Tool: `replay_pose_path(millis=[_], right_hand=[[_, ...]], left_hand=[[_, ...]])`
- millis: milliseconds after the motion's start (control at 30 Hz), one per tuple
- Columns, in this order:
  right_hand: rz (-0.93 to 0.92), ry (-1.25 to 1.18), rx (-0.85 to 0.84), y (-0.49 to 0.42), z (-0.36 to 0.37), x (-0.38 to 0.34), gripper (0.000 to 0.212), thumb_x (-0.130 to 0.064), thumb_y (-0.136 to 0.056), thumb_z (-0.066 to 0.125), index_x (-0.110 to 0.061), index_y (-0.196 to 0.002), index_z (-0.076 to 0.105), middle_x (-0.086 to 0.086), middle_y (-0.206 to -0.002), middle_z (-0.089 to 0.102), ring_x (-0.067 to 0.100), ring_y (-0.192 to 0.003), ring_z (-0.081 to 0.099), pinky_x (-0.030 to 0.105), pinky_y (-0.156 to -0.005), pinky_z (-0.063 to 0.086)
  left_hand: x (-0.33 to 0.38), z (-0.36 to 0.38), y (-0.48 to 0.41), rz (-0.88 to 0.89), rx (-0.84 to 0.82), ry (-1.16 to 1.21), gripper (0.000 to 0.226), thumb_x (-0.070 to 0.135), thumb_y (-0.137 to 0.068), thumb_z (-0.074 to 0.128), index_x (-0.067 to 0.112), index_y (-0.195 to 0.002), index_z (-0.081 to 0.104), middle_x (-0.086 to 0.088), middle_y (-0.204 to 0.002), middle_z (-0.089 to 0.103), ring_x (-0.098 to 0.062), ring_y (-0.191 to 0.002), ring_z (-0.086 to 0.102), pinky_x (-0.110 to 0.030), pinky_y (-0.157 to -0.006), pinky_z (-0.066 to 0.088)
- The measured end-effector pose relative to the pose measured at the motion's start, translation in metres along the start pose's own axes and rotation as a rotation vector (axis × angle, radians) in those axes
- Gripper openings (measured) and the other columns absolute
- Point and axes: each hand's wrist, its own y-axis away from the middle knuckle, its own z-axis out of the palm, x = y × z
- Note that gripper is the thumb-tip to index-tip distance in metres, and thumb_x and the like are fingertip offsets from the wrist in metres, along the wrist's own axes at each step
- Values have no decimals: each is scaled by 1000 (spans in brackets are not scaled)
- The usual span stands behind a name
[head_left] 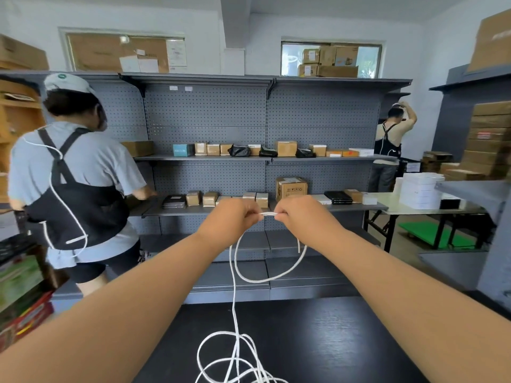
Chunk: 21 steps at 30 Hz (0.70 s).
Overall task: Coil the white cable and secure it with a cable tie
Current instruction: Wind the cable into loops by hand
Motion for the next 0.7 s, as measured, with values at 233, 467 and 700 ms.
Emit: replay_pose_path(millis=[233,467,700], right_hand=[[7,-33,62,2,-6,5,24,-21,-95,47,-6,-96,66,10,-100,64,25,-94,56,36,-81,42],[53,-133,214,1,-11,16,22,-19,-94,49,-9,-96,69,9,-96,65,24,-92,57,38,-84,46],[120,-175,336,3,-7,25,21,-20,-94,51,-12,-97,70,6,-95,66,19,-89,56,24,-73,38]], left_hand=[[-12,21,20,-212,-28,553,10,18,-88,62,19,-79,61,6,-70,65,-1,-62,58,-19,-69,47],[-28,44,45,-355,-90,865,7,8,-83,68,14,-87,67,-5,-81,69,-19,-82,65,-32,-88,52],[-37,51,50,-373,-108,895,11,6,-81,69,14,-89,68,-7,-86,70,-17,-83,65,-33,-90,49]])
